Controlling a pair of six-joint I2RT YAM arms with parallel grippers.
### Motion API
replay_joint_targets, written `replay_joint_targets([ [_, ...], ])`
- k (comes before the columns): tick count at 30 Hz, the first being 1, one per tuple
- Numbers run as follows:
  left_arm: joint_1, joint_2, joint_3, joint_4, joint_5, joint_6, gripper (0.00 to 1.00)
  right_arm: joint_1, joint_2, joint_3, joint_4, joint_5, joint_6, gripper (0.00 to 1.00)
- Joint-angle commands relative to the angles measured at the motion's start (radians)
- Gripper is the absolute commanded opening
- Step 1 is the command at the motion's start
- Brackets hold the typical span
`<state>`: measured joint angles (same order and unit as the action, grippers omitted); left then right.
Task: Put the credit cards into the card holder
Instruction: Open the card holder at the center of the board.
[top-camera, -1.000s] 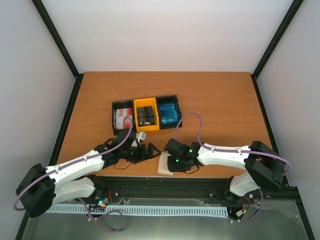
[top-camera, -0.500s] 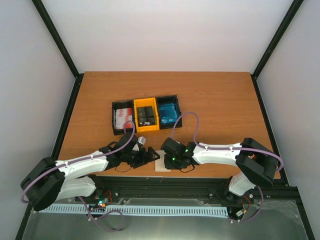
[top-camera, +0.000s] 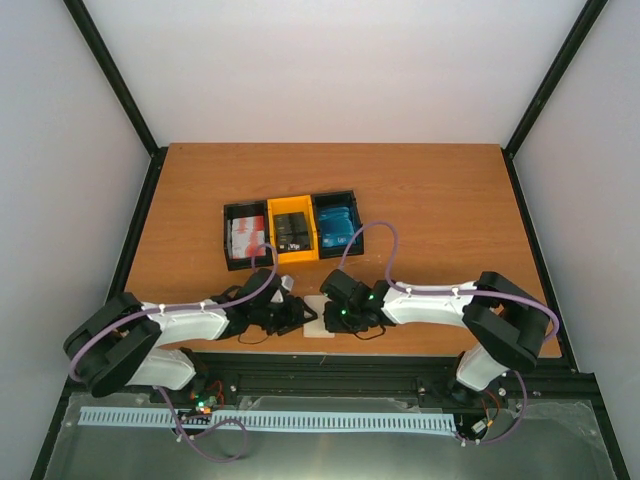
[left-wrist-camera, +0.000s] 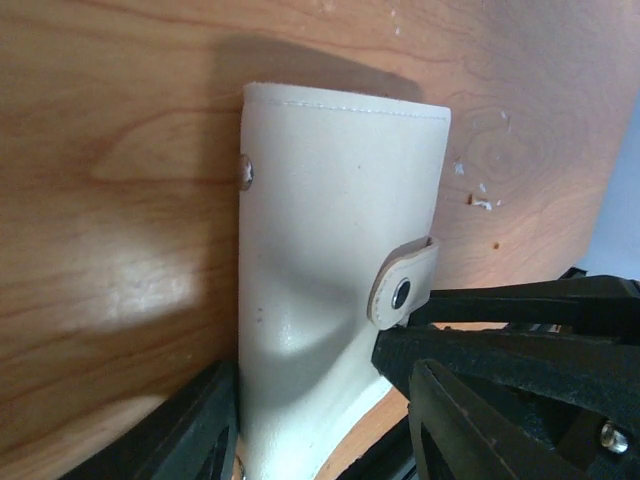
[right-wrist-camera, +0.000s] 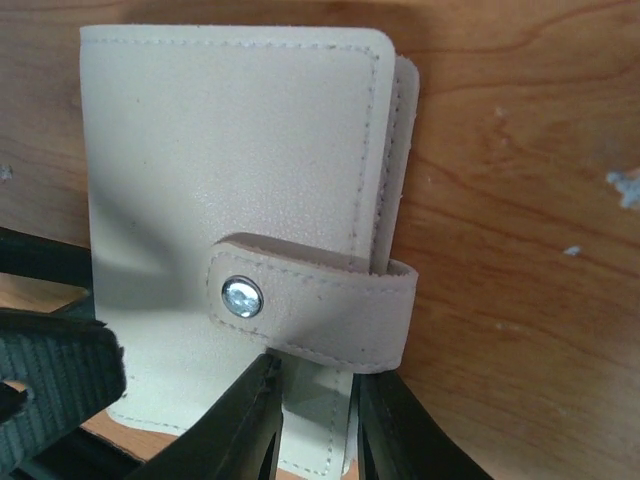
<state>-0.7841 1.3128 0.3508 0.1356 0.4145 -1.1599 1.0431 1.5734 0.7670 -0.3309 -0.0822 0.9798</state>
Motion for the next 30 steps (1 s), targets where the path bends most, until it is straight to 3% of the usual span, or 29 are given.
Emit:
replay_joint_targets([
  [1,-0.01,0.057,-0.008,0.073,0.013,-0.003,0.47,-0.036,0.051,-0.034,0.017,-0.058,-0.065,0.24],
  [7,-0.01,0.09,-0.012,0.122,0.027,0.006,0.24,-0.058,0.078,-0.026,0.051,-0.136,-0.158,0.24],
  [12,-0.01,0.083,-0.006,0.105,0.006,0.033,0.02,-0.059,0.064,0.02,-0.014,-0.069,-0.175,0.29],
  [22,-0.009,0.011,0.011,0.063,-0.017,0.085,0.01,-0.04,0.054,0.237,-0.283,0.198,-0.191,0.55],
  [30,-0.009,-0.029,0.012,0.076,-0.014,0.103,0.01,-0.03,0.129,0.304,-0.288,0.14,-0.207,0.61],
])
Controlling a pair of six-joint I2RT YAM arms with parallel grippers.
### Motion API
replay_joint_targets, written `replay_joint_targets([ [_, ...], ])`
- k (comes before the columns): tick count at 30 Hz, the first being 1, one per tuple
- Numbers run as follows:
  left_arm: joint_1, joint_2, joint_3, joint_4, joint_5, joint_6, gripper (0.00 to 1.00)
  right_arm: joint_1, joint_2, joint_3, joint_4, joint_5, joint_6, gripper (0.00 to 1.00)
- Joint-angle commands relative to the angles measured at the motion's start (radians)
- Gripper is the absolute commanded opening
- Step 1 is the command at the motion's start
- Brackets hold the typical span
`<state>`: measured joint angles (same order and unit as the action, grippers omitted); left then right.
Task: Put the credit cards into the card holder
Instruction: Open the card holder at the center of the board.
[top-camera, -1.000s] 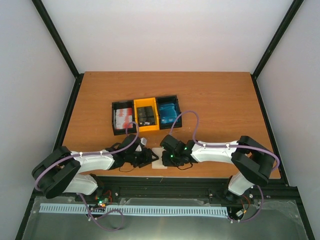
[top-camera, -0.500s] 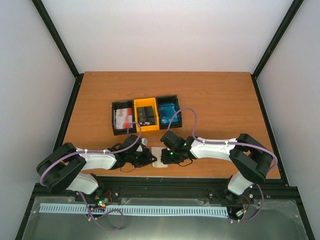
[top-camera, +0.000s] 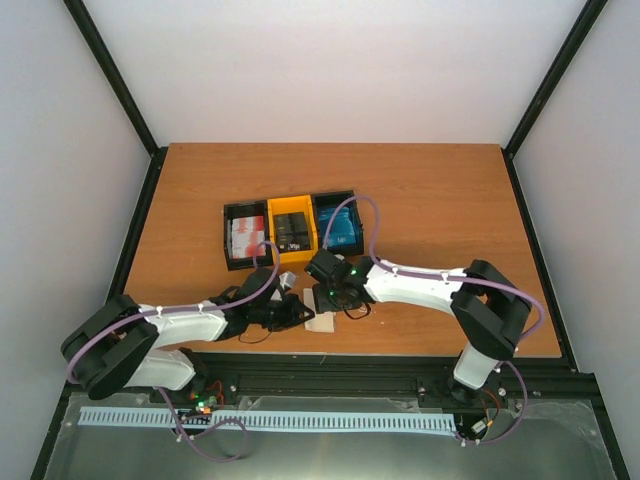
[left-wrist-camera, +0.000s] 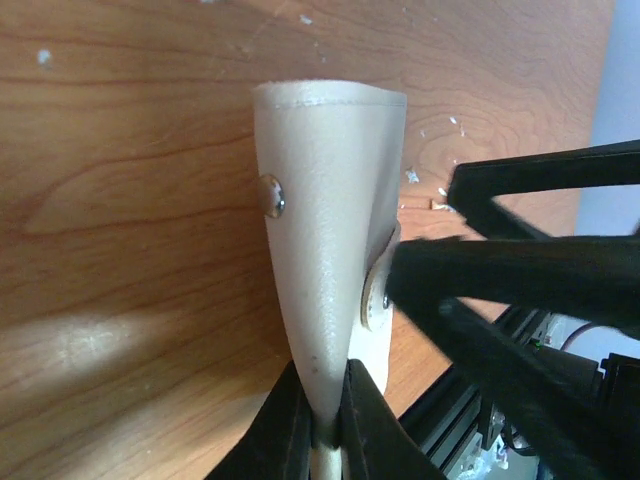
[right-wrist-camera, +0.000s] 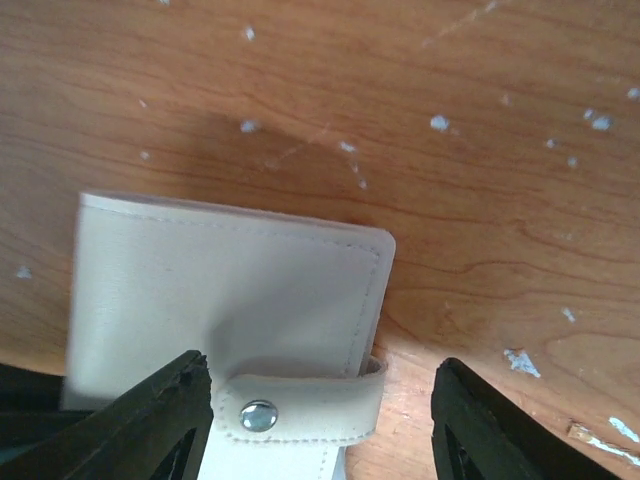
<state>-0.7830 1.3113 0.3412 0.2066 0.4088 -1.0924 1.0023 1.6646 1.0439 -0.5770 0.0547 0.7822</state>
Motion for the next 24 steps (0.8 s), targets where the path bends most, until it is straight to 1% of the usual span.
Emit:
replay_joint_targets([
  [1,-0.01,-0.033,0.019,0.01,-0.007,0.035,0.01,0.011,0.043,0.034,-0.043,-0.004,-0.009,0.61],
  [4,-0.011,-0.054,0.015,0.022,-0.009,0.038,0.01,0.012,0.06,0.041,-0.048,-0.035,-0.011,0.61],
  [8,-0.01,-0.086,0.024,-0.015,-0.041,0.045,0.01,0.012,0.074,0.044,-0.101,-0.026,-0.001,0.58],
  [14,-0.01,-0.134,0.027,-0.07,-0.098,0.042,0.01,0.012,0.094,0.065,-0.244,0.089,0.046,0.49],
  [24,-0.01,-0.154,0.035,-0.164,-0.173,0.015,0.01,0.012,0.065,0.101,-0.39,0.243,0.147,0.42],
])
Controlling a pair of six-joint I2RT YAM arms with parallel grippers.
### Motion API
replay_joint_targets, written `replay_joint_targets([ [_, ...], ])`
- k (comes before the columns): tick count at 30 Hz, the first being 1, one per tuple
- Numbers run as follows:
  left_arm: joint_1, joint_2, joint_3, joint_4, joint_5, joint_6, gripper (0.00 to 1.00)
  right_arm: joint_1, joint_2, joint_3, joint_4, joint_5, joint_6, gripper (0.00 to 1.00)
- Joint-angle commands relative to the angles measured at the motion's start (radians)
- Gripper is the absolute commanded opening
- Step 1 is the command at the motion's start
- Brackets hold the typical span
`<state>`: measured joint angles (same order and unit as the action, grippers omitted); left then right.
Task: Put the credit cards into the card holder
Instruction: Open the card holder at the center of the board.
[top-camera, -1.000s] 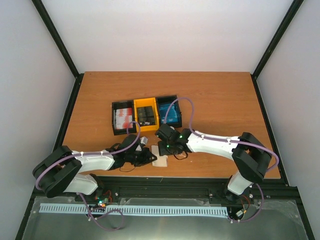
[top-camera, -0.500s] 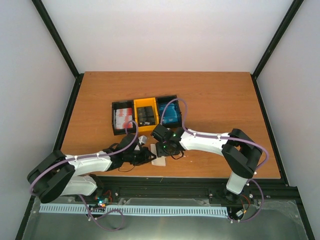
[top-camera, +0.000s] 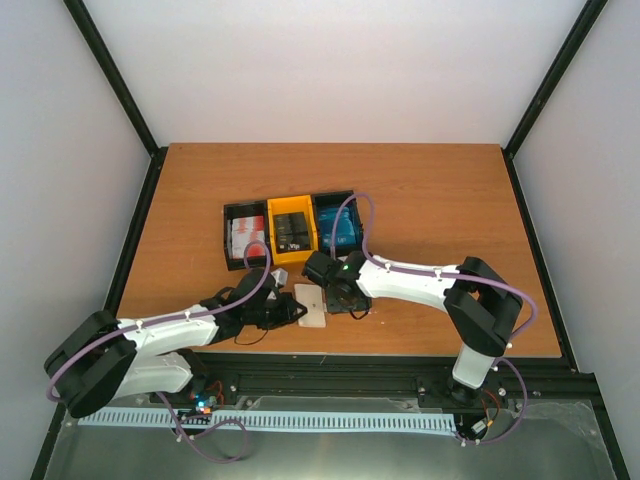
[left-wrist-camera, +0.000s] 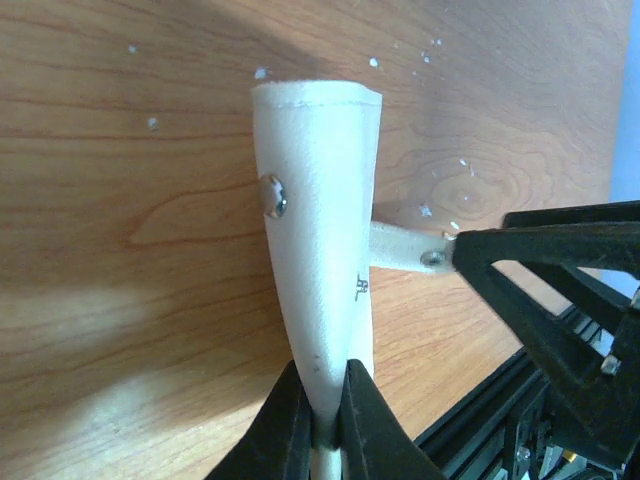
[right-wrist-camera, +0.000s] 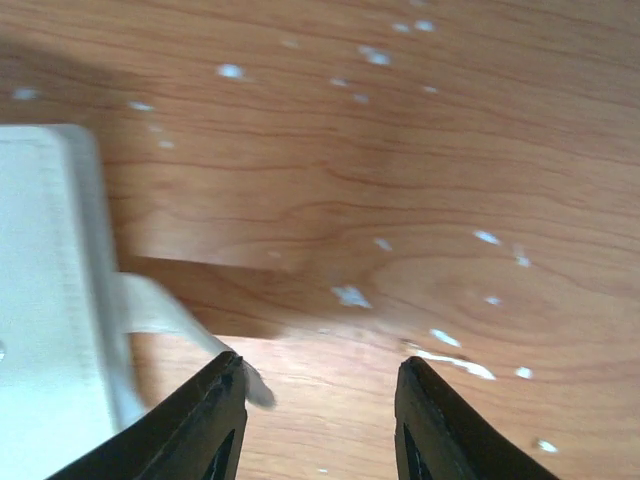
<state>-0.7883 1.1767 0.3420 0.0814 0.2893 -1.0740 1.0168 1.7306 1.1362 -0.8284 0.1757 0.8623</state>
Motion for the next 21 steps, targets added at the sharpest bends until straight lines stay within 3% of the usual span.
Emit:
replay_joint_targets([
  [1,-0.004,-0.024,0.034,-0.04,-0.056,-0.004,0.01,-0.001,-0.002,0.013,-0.154,0.135,0.077,0.41],
  [4,-0.005,-0.028,0.032,-0.037,-0.054,0.001,0.01,-0.001,-0.057,0.004,-0.097,0.124,0.057,0.42],
  [6,-0.005,-0.024,0.034,-0.036,-0.052,0.006,0.01,-0.003,-0.109,-0.011,-0.021,0.088,0.021,0.48],
  [11,-0.004,-0.023,0.042,-0.037,-0.045,0.02,0.01,-0.026,-0.209,-0.079,0.205,-0.124,-0.057,0.62],
  [21,-0.004,-0.003,0.052,-0.028,-0.032,0.031,0.01,-0.038,-0.07,-0.035,0.238,-0.233,-0.139,0.66],
])
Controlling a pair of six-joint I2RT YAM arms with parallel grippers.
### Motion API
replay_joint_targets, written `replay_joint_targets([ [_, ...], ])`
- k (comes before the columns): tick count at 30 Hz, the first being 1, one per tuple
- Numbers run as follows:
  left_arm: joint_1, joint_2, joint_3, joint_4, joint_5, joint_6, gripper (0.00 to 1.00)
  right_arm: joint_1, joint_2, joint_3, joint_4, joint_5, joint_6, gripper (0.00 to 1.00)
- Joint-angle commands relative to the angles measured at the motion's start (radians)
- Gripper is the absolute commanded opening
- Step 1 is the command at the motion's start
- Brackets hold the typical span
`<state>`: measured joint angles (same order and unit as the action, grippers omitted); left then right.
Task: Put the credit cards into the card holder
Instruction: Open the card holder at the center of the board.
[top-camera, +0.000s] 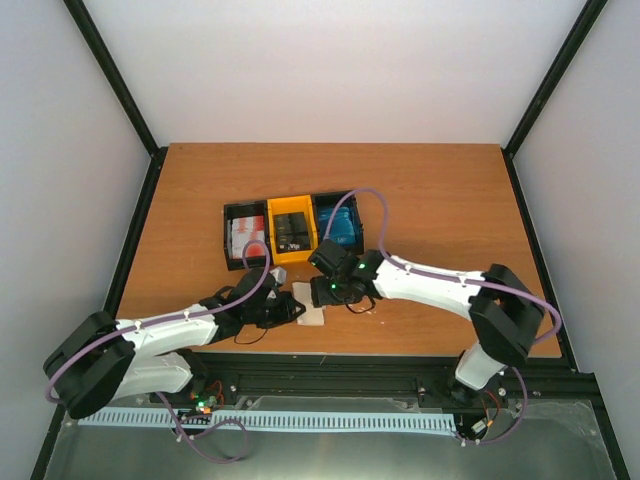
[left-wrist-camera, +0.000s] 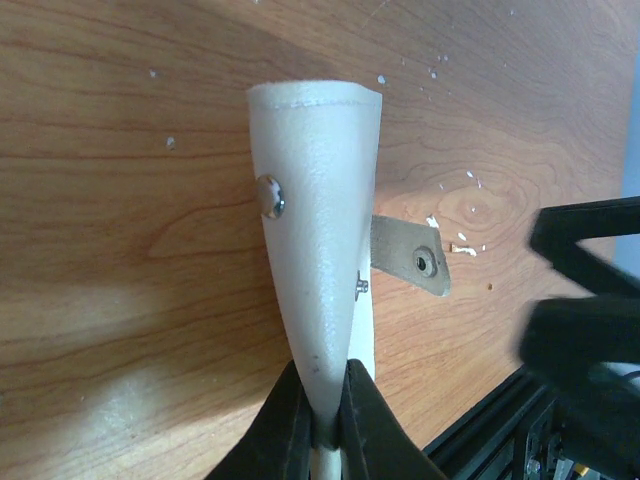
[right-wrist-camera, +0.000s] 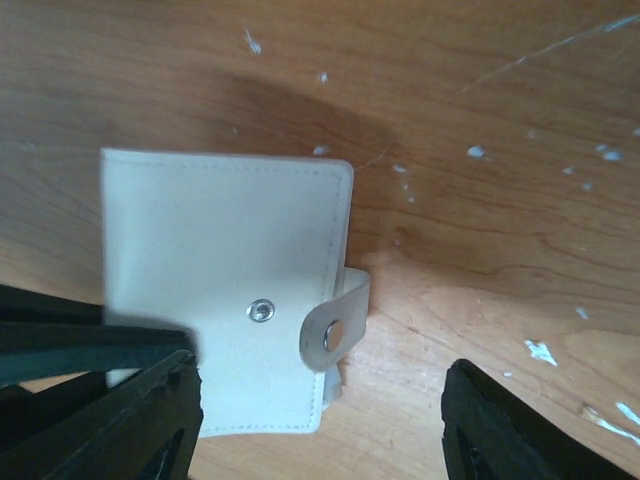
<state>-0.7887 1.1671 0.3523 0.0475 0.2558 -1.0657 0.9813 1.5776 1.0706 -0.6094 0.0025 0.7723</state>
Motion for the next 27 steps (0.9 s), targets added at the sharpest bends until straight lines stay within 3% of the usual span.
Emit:
replay_joint_targets([
  [1,-0.004,0.011,0.043,0.005,0.0,0.022,0.01,-0.003,0.102,0.04,0.004,-0.051,-0.047,0.65],
  [10,-0.003,0.016,0.04,0.005,-0.007,0.012,0.01,-0.003,0.163,0.063,-0.076,0.138,0.011,0.46],
  [21,-0.004,0.037,0.054,0.012,0.001,0.025,0.01,-0.003,0.226,0.081,-0.018,0.068,-0.036,0.35],
  [25,-0.004,0.035,0.053,0.015,0.0,0.036,0.06,-0.003,0.241,0.072,0.005,0.055,-0.045,0.26],
  [27,-0.003,0.034,0.056,0.007,-0.001,0.039,0.13,-0.003,0.241,0.069,0.011,0.052,-0.045,0.16],
])
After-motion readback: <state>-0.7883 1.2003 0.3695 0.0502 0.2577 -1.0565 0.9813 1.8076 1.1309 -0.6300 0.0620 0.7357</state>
